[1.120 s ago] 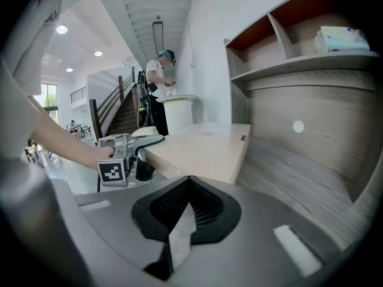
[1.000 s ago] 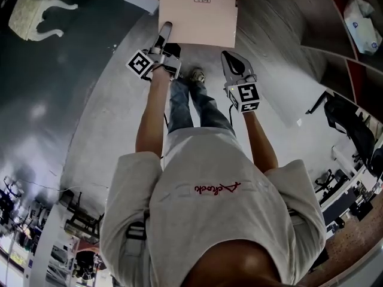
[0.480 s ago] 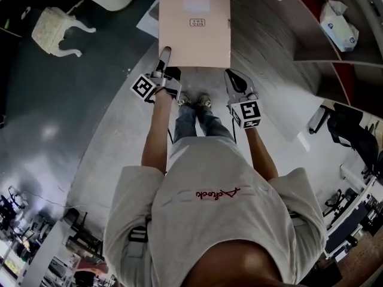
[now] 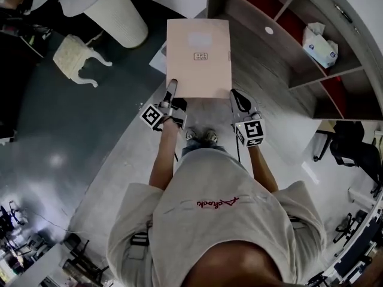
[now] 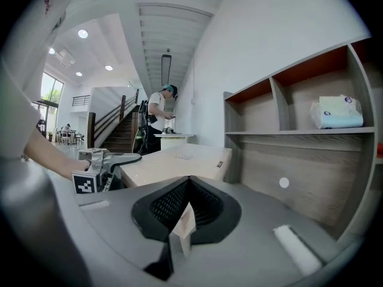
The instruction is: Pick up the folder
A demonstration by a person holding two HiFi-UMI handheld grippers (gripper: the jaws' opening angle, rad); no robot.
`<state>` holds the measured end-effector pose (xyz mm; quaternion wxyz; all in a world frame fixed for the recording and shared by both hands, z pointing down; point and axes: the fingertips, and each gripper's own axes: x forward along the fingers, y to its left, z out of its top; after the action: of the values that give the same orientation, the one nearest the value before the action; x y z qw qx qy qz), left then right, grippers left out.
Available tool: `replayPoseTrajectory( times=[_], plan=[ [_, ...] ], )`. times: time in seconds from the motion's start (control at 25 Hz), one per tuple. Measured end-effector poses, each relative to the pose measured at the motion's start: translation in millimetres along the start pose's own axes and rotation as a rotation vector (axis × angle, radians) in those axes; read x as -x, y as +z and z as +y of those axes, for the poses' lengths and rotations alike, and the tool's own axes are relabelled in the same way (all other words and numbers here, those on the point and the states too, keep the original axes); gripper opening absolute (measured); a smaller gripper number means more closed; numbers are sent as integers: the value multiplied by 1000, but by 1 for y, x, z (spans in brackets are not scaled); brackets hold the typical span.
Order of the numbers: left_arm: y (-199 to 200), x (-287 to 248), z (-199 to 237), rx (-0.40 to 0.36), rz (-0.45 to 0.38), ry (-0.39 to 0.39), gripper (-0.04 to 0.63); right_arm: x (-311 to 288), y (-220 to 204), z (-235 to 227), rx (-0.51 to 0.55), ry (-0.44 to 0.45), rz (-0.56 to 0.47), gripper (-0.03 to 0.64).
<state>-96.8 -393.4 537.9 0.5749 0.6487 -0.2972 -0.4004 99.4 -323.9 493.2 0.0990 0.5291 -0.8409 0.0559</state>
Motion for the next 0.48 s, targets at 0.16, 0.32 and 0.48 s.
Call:
replayPoseTrajectory(
  times=[0.16,0.32,0.48],
  plan=[
    [0,-3,-8,-5,4,-11,285,-2,14,-6,11,-18,-27,6],
    [-1,-10,-16,-13,15,-31,285,-7,22,-14,24,-34,-46,6],
    [1,-19,-18,-22,22,-30,285,-15,30,-26,25,-42,-63,6]
  ],
)
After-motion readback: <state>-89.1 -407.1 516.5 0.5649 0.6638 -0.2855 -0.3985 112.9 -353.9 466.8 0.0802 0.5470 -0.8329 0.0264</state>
